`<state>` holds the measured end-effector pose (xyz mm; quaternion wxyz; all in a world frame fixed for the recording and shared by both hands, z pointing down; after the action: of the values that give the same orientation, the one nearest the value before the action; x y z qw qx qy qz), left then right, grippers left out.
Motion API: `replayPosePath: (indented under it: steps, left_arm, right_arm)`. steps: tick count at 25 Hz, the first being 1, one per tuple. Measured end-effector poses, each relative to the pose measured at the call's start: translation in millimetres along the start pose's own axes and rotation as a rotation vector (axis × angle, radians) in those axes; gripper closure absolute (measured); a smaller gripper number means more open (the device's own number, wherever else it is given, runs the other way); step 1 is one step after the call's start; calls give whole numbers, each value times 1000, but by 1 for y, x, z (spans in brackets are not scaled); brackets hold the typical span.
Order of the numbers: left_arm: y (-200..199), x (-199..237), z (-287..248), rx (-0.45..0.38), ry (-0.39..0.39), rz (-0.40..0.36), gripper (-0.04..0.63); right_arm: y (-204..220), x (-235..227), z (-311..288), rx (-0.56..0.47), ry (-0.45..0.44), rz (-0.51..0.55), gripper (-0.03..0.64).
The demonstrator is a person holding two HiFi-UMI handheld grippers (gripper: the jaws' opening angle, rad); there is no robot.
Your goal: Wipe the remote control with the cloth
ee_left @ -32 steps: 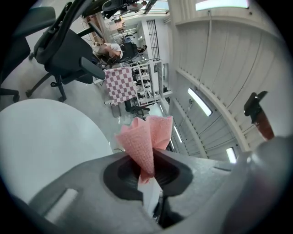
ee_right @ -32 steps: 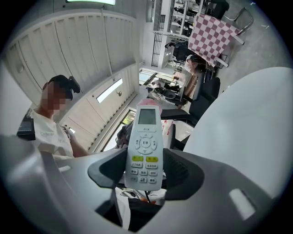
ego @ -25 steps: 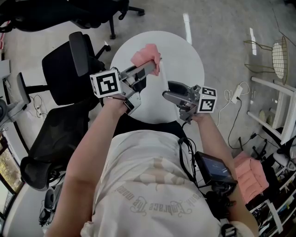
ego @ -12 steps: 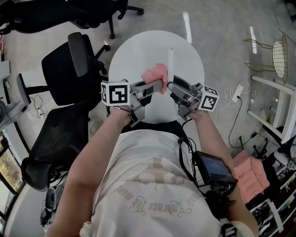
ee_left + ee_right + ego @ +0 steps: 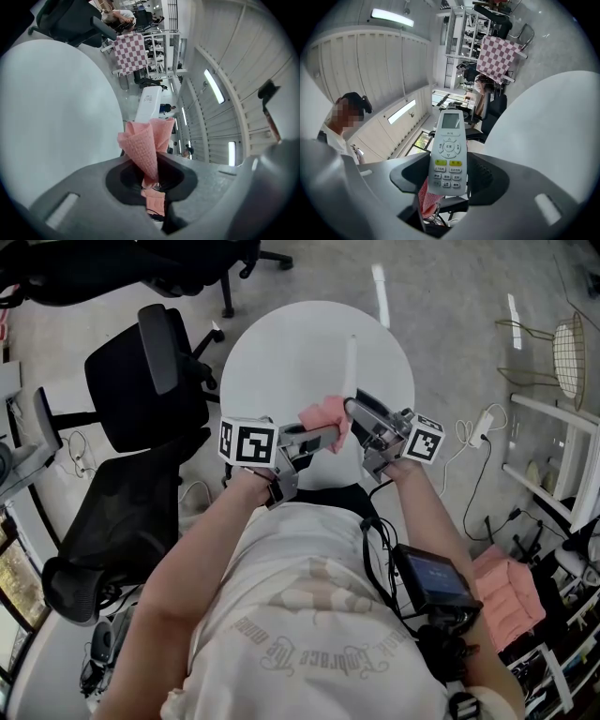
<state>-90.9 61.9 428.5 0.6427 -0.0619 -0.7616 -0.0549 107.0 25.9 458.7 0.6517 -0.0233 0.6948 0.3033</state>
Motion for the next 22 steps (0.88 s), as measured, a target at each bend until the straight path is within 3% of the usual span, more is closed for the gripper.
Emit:
replayPosePath:
  steps: [8,12,17,22]
  left_arm:
    - [12,22,28,-71,-72,63,552]
    - [17,28,38,-144,-91,97,552]
    - [22,30,40,-173,-107,88,552]
    - [28,33,51,-210,-143,80,551]
  right_arm:
    - [16,-37,1,172,249,-31,360]
    - [17,-42,-4,342,388,101,360]
    - [17,-51,-12,557,533,275,360]
    - [26,-50,-27,751,644,526,360]
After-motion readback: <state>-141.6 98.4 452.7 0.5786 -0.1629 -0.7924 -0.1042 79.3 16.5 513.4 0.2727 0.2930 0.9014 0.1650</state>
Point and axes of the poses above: the fingertips, and each gripper's own axes: z backward along the fingers, x to its left, y out of its underside, the point moved 10 cm from there along z, backward along the fingers, and after that the axes turned 4 degrees about z, right-handed, at the moved point
